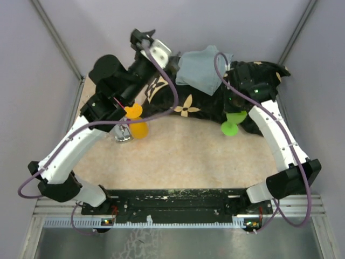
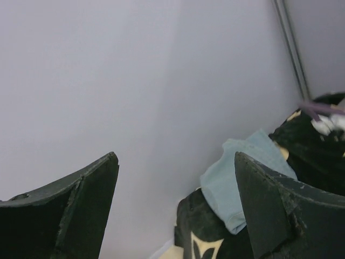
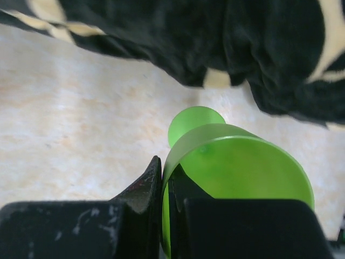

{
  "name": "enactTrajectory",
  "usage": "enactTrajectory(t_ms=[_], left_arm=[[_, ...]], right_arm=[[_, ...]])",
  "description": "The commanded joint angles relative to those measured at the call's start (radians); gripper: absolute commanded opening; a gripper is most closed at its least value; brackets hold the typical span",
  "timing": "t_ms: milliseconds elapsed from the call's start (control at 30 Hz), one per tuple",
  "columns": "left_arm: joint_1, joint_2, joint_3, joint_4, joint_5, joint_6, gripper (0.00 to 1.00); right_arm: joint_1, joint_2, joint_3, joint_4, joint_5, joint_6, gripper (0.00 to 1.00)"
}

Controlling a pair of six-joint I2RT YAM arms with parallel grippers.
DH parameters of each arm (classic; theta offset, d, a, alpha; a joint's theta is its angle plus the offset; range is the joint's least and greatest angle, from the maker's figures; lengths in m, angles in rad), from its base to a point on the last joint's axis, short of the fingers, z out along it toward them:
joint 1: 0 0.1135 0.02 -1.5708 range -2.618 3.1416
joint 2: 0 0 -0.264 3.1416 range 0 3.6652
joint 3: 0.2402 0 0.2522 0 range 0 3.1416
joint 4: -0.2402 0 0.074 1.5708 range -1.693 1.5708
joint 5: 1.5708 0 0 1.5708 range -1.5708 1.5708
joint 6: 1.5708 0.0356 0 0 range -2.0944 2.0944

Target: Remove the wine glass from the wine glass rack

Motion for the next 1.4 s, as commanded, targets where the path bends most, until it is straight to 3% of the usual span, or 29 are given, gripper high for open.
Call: enactTrajectory(t_ms=[0,167,533,933,1233,1367], left_arm=[[0.132,0.092,0.209,-0.278,0.000,-0.376,0.92],[0.351,0.152,0.350,-0.438,0.109,-0.551,0.92],[0.639,0.033,0.179,-0.482,0.185,-0.688,0.92],[0.805,-0.021,0.101,-0.508,0.225,-0.725,0.92],[0.826,-0.029,0.070,-0.508,0.231,-0.727,0.92],[0.839,-0.028,0.061,-0.509,0.234,-0.747,0.92]], right_arm=[[-0.013,-0.118,-0.183,0.138,0.187,0.092,0.00],[-0.030,-0.171,-0.341,0.232,0.209,0.129,0.00],[-0.045,-0.175,-0.567,0.386,0.179,0.171,0.00],[-0.045,-0.087,-0.564,0.396,0.148,0.163,0.00],[-0.044,-0.083,-0.549,0.380,0.121,0.166,0.37],[-0.045,-0.111,-0.526,0.369,0.106,0.167,0.49]])
